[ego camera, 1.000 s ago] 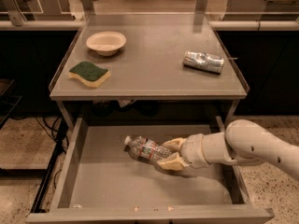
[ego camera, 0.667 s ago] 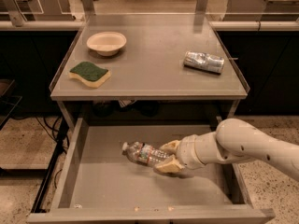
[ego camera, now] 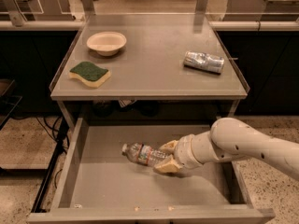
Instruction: Place water bottle into top drawer
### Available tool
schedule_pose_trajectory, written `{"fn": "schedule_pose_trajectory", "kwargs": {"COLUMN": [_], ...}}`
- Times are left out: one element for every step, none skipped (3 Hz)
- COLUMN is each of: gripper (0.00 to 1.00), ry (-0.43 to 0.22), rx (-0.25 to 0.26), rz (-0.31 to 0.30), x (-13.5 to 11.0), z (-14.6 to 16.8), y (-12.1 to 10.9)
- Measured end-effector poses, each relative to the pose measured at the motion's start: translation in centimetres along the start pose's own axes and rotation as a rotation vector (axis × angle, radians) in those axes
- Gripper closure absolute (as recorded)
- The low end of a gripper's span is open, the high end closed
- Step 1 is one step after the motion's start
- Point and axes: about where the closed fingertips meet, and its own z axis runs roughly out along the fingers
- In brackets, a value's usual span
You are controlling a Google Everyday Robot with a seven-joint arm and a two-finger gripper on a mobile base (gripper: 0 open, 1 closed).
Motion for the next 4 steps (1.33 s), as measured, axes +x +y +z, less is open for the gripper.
{"fn": "schedule_pose_trajectory", "kwargs": {"gripper": [0.63, 0.4, 0.16, 0.0], "ry": [0.0, 0.0, 0.0, 0.0], "rx": [0.0, 0.0, 0.0, 0.0], "rz": [0.0, 0.0, 0.0, 0.0], "x": [0.0, 0.0, 0.0, 0.0], "z": [0.0, 0.0, 0.01, 0.01], "y": [0.0, 0.0, 0.0, 0.0]}}
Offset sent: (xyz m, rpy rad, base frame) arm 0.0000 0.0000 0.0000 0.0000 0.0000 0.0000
